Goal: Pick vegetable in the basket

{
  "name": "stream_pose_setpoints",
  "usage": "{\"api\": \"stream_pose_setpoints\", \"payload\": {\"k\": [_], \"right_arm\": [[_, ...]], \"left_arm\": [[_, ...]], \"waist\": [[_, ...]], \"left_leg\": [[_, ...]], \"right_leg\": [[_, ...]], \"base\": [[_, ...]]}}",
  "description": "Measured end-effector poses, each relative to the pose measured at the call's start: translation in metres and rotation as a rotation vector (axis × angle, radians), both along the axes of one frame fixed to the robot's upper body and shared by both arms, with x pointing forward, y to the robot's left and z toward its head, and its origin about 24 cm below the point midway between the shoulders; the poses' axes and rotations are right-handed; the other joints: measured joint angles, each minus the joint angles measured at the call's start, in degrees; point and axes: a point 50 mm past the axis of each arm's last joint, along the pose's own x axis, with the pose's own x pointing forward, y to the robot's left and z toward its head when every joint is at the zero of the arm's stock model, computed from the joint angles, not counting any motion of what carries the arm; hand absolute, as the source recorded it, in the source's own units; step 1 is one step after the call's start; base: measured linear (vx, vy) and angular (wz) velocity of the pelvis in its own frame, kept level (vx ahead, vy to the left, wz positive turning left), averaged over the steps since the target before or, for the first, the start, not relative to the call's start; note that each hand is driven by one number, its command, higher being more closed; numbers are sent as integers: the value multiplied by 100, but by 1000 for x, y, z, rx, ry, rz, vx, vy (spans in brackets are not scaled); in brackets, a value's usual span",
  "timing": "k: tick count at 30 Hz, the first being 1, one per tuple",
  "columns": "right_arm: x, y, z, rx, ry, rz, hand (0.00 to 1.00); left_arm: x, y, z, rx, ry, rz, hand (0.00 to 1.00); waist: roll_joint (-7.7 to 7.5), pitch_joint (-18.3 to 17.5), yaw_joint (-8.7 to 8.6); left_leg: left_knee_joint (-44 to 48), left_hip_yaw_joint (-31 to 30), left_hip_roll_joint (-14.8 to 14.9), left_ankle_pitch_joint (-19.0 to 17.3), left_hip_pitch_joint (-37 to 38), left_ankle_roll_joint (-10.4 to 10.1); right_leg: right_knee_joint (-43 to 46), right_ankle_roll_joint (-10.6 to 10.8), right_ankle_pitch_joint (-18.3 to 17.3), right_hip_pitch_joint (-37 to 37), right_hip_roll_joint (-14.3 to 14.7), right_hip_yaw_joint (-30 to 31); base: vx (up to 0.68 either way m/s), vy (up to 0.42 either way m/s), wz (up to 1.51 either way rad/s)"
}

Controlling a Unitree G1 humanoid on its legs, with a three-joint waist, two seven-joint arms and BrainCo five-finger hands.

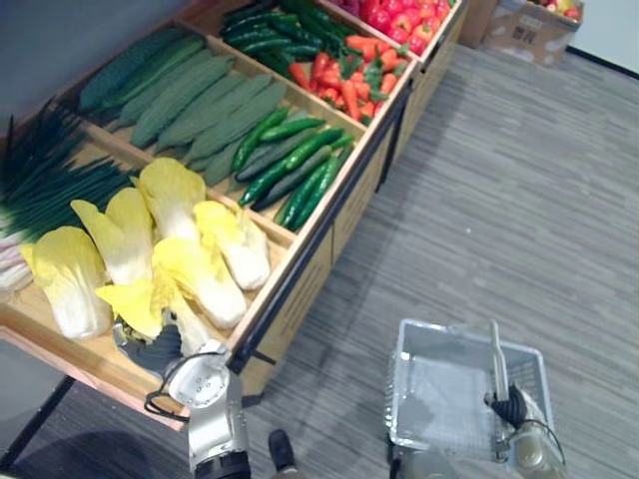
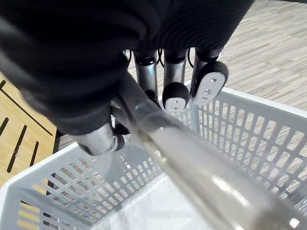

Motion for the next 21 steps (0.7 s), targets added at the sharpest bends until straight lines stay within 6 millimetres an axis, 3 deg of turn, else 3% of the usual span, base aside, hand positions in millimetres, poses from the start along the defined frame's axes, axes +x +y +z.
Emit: {"api": "stream_pose_setpoints", "payload": {"k": [5,13,21], "right_arm": [[-9,-7,-2,-4,16,-39,100],[-16,-6,-6,2,35,-45,100],[-18,-4,-6,-5,38,-27,100]], "left_arm": [[3,-10,5,36,-3,-39,100],[-2,-11,1,114,70,-69,100],[-5,7,-11,234,237,-55,100]], "waist": [[142,-105,87],[128,-299,104],[133,-420,95]], "left_leg": [[0,-45,7,28,-6,9],[0,-78,12,50,-7,15],[0,-79,9,73,-2,16]], "right_leg": [[1,0,0,22,5,-40],[1,-1,1,42,5,-67],[-1,-3,3,41,3,-67]], "base": [[4,-14,4],[-1,-4,1],[0,0,0]]}}
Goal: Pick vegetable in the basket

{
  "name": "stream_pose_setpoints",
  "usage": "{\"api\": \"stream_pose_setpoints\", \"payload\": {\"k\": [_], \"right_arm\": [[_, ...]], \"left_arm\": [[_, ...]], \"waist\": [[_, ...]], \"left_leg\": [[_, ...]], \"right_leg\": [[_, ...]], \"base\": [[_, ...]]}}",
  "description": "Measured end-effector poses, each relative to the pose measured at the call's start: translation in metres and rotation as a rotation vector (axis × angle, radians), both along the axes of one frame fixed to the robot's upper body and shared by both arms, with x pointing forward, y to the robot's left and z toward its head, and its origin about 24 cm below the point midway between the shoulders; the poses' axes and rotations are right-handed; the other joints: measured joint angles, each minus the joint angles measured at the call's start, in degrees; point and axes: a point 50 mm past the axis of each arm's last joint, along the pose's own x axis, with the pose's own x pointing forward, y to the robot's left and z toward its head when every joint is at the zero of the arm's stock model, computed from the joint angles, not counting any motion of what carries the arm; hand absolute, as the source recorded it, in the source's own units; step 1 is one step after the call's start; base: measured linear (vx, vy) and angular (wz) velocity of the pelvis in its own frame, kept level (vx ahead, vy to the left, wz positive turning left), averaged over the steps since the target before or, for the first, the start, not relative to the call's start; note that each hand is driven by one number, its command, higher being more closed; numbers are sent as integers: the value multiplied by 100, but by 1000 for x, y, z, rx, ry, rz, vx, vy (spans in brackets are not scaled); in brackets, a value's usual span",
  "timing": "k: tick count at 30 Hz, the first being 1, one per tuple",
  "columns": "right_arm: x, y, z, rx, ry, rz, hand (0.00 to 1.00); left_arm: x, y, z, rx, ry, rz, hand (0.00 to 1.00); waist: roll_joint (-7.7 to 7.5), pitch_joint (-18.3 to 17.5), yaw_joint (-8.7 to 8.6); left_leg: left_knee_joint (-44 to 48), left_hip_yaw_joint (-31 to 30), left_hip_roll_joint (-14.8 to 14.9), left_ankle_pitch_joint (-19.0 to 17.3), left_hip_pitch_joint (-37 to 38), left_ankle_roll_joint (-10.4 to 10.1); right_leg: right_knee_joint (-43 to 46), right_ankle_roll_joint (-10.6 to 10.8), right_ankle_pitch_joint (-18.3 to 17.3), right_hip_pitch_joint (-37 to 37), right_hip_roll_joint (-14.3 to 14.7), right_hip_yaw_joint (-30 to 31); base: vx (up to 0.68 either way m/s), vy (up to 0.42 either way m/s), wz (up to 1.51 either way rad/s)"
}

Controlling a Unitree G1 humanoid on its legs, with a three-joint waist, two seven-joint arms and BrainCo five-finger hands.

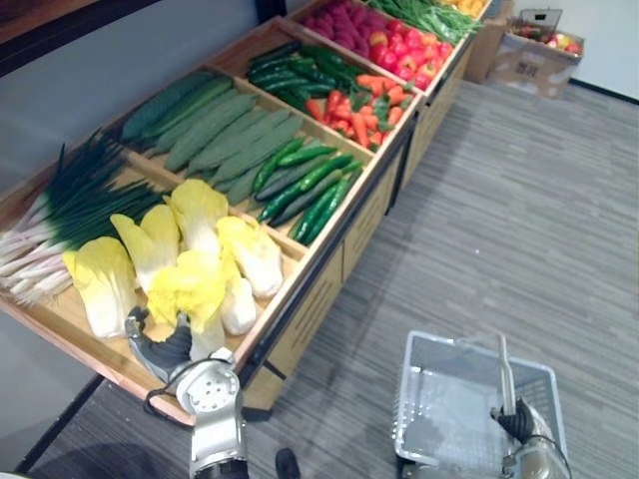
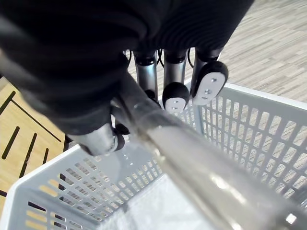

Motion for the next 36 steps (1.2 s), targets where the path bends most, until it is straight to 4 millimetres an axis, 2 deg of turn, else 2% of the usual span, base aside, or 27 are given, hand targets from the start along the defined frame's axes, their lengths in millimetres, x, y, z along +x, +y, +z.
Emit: {"api": "stream_pose_setpoints", "payload": {"k": [4,5,11,14,24,33,36], "right_arm": [[2,1,1,-7,-10,20,100],[3,1,2,-5,-14,23,100],[5,0,4,-11,-25,30,100],[6,-2,5,-13,-23,35,100],[10,-7,10,-28,-36,50,100],[13,-6,13,-28,-50,56,100],[14,-5,13,-27,-53,61,100]], "left_arm": [[-2,14,2,75,48,2,100],[-2,16,2,101,68,1,0],[-1,24,-8,101,144,-17,0],[-3,23,-21,72,198,-29,0],[-1,21,-37,-7,238,-119,0],[4,6,-48,-51,262,-220,0],[8,-6,-54,-59,294,-296,0]], "waist": [[2,-1,5],[2,-2,4],[15,-9,-1],[26,-16,-3],[72,-43,-8],[73,-43,-13],[73,-42,-28]], "left_leg": [[0,0,-11,1,-6,1],[0,0,-14,1,-8,1],[0,0,-35,1,-14,1],[1,-3,-62,1,-14,2],[0,-6,-114,0,-19,5],[0,-14,-120,0,-69,4],[0,-12,-123,-1,-71,4]], "right_leg": [[-7,-1,1,-10,-8,-4],[-10,0,1,-11,-10,-6],[-23,3,3,-16,-25,-17],[-27,19,13,-18,-51,-16],[-55,52,36,-29,-109,-1],[-114,73,64,-48,-108,-2],[-116,71,75,-62,-108,14]], "base": [[0,0,0],[0,0,0],[0,0,0],[0,0,0],[0,0,0],[0,0,0],[0,0,0]]}}
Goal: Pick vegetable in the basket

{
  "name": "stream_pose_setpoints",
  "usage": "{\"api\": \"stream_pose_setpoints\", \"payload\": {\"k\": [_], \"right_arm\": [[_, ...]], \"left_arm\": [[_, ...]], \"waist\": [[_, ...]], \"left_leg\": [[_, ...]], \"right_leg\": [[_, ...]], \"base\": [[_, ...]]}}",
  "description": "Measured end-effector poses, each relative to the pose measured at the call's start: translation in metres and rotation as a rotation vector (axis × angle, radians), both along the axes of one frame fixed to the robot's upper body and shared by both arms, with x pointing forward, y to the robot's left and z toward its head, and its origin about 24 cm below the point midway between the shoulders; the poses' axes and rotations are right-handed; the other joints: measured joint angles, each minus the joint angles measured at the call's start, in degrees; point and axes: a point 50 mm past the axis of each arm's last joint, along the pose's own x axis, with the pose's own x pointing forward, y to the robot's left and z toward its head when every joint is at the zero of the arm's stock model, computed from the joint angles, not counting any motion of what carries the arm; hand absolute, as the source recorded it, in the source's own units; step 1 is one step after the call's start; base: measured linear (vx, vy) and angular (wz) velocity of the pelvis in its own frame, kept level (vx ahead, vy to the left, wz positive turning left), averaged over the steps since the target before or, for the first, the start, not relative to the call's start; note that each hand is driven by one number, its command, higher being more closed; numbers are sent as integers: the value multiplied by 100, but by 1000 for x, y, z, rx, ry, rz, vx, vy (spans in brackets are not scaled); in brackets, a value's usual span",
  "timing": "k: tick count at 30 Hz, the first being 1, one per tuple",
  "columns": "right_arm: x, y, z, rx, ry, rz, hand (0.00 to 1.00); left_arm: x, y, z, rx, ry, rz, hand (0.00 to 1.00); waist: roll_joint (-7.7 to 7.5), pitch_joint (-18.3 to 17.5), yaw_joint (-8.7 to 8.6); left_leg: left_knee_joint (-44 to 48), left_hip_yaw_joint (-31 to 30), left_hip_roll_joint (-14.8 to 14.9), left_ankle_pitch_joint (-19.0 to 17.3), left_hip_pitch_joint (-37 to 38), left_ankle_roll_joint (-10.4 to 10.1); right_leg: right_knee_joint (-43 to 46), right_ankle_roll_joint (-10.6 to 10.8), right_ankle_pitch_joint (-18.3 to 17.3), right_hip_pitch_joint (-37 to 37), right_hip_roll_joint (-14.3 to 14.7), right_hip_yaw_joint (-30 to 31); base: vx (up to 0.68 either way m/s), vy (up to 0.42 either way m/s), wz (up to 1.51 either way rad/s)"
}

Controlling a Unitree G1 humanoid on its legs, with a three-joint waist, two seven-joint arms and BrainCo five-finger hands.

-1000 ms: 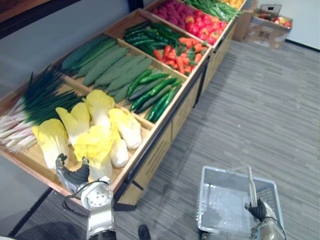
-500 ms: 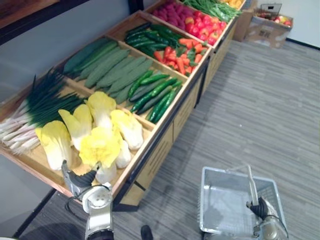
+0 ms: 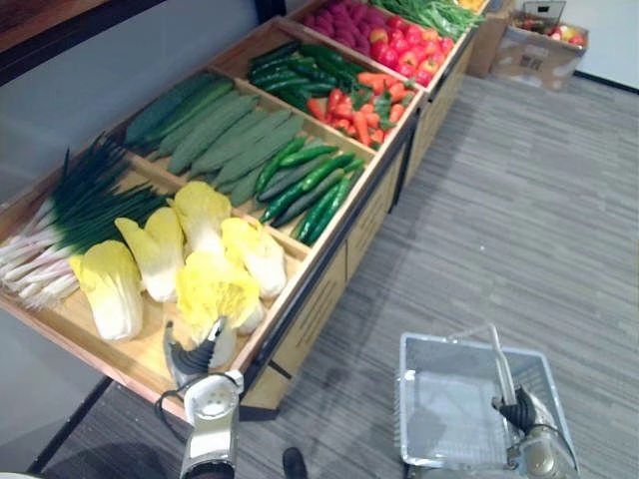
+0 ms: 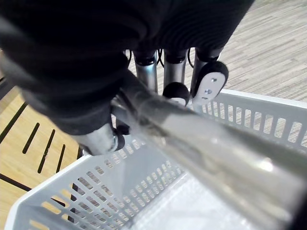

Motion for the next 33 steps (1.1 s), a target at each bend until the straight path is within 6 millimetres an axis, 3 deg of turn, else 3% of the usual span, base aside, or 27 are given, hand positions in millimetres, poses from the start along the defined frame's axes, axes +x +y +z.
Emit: {"api": "stream_pose_setpoints", "payload": {"k": [3,11,12,28,33], "right_arm": [[2,2,1,0,-6,9,100],[5,4,4,1,-25,23,100],[5,4,4,1,-25,23,100],[5,4,4,0,-25,23,100],[4,4,4,-1,-23,21,100]], "left_arm": [[2,-10,-6,-11,27,-48,0],[0,-8,-6,-2,33,-67,0],[1,-10,-6,1,29,-77,100],[-1,-6,-3,36,20,-74,100],[-4,-8,5,52,-21,-82,100]], "waist": [[0,0,-32],[25,3,-105],[36,3,-103],[71,7,-108],[82,0,-111]], "left_leg": [[0,6,2,0,-2,0],[1,58,-5,0,-17,0],[0,58,-5,0,-17,0],[1,53,-12,0,-12,1],[1,35,-22,1,8,2]], "right_leg": [[3,-2,2,-17,4,16],[4,-4,45,-76,1,81],[3,-2,47,-76,0,82],[4,0,50,-66,-5,79],[7,0,49,-35,-15,64]], "base": [[0,0,-1],[-1,-1,-3],[0,0,0],[0,0,0],[0,0,0]]}}
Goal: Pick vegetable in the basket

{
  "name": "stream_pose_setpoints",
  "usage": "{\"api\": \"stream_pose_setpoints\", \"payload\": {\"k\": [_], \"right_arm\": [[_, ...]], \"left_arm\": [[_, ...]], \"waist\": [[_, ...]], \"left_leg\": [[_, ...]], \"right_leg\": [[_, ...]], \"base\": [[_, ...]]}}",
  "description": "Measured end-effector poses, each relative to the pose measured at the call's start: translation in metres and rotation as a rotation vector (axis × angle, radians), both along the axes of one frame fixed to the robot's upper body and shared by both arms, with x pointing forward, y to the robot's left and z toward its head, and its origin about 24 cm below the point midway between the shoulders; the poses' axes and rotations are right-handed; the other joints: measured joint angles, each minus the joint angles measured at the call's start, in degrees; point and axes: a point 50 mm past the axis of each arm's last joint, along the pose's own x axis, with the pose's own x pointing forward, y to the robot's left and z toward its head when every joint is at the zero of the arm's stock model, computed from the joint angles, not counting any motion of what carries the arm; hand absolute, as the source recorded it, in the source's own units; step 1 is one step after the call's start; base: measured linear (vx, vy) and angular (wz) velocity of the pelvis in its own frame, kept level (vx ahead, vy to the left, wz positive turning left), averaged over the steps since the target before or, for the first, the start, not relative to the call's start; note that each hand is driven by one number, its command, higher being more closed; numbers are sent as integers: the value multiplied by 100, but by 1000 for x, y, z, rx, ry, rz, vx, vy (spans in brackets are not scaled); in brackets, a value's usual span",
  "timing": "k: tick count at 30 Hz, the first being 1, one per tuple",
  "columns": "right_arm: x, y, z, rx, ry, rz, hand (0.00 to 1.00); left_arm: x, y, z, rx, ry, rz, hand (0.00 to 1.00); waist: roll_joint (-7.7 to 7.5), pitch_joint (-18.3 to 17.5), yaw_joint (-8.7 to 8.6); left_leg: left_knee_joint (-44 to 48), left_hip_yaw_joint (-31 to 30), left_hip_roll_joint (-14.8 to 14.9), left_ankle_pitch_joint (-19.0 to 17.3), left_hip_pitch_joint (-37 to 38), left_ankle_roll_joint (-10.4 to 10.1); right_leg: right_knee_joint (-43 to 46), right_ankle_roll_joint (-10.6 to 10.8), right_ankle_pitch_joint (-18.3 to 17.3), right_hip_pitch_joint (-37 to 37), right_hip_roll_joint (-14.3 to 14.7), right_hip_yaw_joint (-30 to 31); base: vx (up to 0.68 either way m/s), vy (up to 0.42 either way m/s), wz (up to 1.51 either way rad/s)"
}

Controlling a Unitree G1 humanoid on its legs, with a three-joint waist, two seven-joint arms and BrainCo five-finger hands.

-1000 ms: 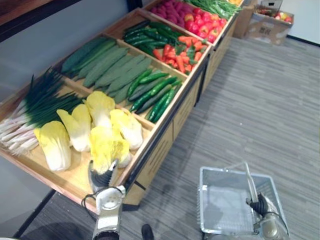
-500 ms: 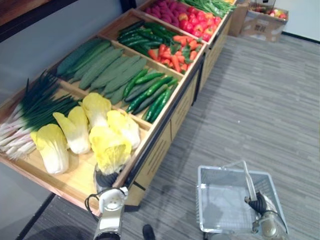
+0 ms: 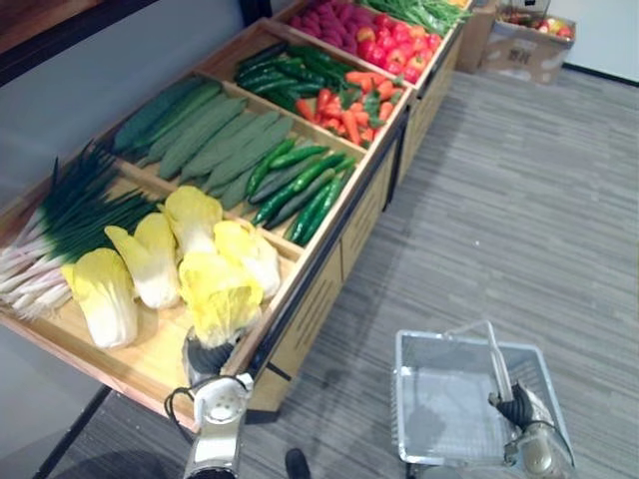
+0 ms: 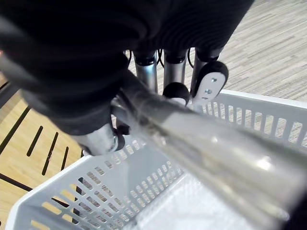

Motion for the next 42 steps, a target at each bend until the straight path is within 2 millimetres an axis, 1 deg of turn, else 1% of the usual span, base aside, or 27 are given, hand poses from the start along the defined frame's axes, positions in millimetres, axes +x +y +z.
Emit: {"api": "stream_pose_setpoints", "payload": {"k": [4,6,7,8,11,13,17,20,21,23,24,25,26,29,30,32,33,36,37,38,40,41,42], "right_arm": [[0,0,0,1,1,-1,100],[1,0,0,0,-3,0,100],[1,0,0,0,-2,-1,100],[1,-1,0,0,-3,-3,100],[1,-4,1,-3,-4,-13,100],[4,-10,4,-21,-4,-7,100],[21,-22,15,-61,-20,13,100],[32,-26,23,-85,-29,50,100],[35,-26,24,-90,-29,61,100],[47,-23,29,-100,-41,94,100],[56,-20,32,-105,-45,123,100],[60,-18,33,-103,-47,135,100],[68,-13,37,-100,-57,161,100],[87,-3,47,-81,-94,193,100],[94,-1,52,-80,-113,199,100],[103,3,59,-84,-135,214,100],[106,4,61,-85,-143,221,100],[111,9,68,-54,-168,232,100],[112,11,70,-46,-174,237,100],[114,13,74,-42,-189,248,100],[117,18,82,-23,-223,266,100],[116,19,85,-12,-238,271,100],[114,19,88,-3,-247,281,100]], "left_arm": [[1,-5,12,6,-64,-10,100],[0,-5,32,70,-138,-29,100],[-1,-5,38,94,-159,-34,100],[-4,-5,52,136,-208,-45,100],[-6,-7,73,213,-291,-79,100],[-6,-11,84,246,-330,-114,100],[-8,-18,106,310,-411,-173,100],[-10,-31,117,351,-449,-314,100],[-10,-35,119,357,-458,-345,100],[-8,-47,126,366,-486,-453,100],[-7,-58,127,360,-499,-533,100],[-6,-63,127,349,-503,-569,100],[-6,-75,125,326,-509,-639,100],[-6,-105,121,240,-518,-803,100],[-6,-120,119,205,-520,-886,100],[-3,-131,114,150,-509,-938,100],[-2,-134,112,142,-499,-950,100],[1,-153,97,82,-440,-1024,100],[0,-156,95,67,-428,-1039,100],[-1,-163,88,17,-403,-1060,100],[-1,-171,75,-25,-337,-1089,100],[-1,-176,69,-43,-310,-1101,100],[1,-180,59,-60,-262,-1107,100]], "waist": [[19,-11,-2],[39,-22,7],[47,-27,6],[62,-36,9],[119,-72,62],[153,-98,140],[177,-123,153],[194,-136,162],[194,-139,165],[192,-149,165],[198,-152,166],[199,-154,166],[199,-154,171],[201,-155,176],[203,-157,178],[205,-158,177],[208,-160,168],[213,-163,140],[213,-163,133],[213,-163,127],[214,-163,113],[214,-163,104],[207,-165,102]], "left_leg": [[0,-36,0,-1,75,0],[-1,-42,-6,2,75,3],[-2,-44,-4,1,75,3],[-3,-44,-5,1,77,2],[-3,-46,-5,1,102,3],[-13,-47,-5,1,155,2],[-23,-74,-6,12,159,15],[-17,-107,-13,18,179,23],[-13,-118,-15,20,182,25],[-5,-121,-25,28,183,36],[-5,-114,-35,38,184,50],[-5,-109,-40,41,185,53],[-5,-75,-42,43,199,56],[-5,-16,-57,46,223,61],[-5,10,-62,49,234,65],[-5,85,-65,51,262,68],[-5,103,-67,51,268,68],[-5,145,-73,55,294,73],[-5,157,-75,55,300,73],[-5,192,-75,54,318,73],[-6,268,-76,42,361,74],[-6,275,-76,42,361,74],[-6,289,-77,42,361,74]], "right_leg": [[-2,2,-2,97,-7,-45],[8,2,-2,96,-16,-52],[8,4,-3,99,-17,-50],[9,4,-3,100,-19,-47],[8,6,-2,130,-19,-46],[5,6,-2,187,-19,-47],[5,14,5,213,-22,-63],[-5,19,9,265,-31,-79],[-5,19,9,273,-33,-84],[-5,30,19,275,-42,-81],[-9,44,30,275,-51,-74],[-11,49,34,274,-54,-69],[-25,43,58,273,-54,-44],[-70,41,111,272,-56,28],[-99,37,142,277,-56,57],[-128,35,182,269,-52,107],[-135,38,192,267,-53,120],[-135,42,203,261,-52,195],[-135,42,206,258,-52,209],[-135,42,208,254,-49,242],[-137,44,214,246,-43,308],[-137,44,214,239,-42,327],[-136,44,214,225,-41,342]], "base": [[-2,-2,2],[0,0,0],[0,0,0],[0,0,0],[0,0,0],[0,0,0],[-7,-6,3],[2,-10,5],[4,-9,6],[0,0,0],[0,0,0],[-10,2,-5],[-8,2,-9],[-14,-1,-12],[-17,-3,-11],[-19,-5,-15],[-26,-8,-13],[-16,-7,-7],[-8,-9,-12],[-5,-8,-17],[-5,-10,-17],[-8,-13,-8],[-8,-12,-6]]}}
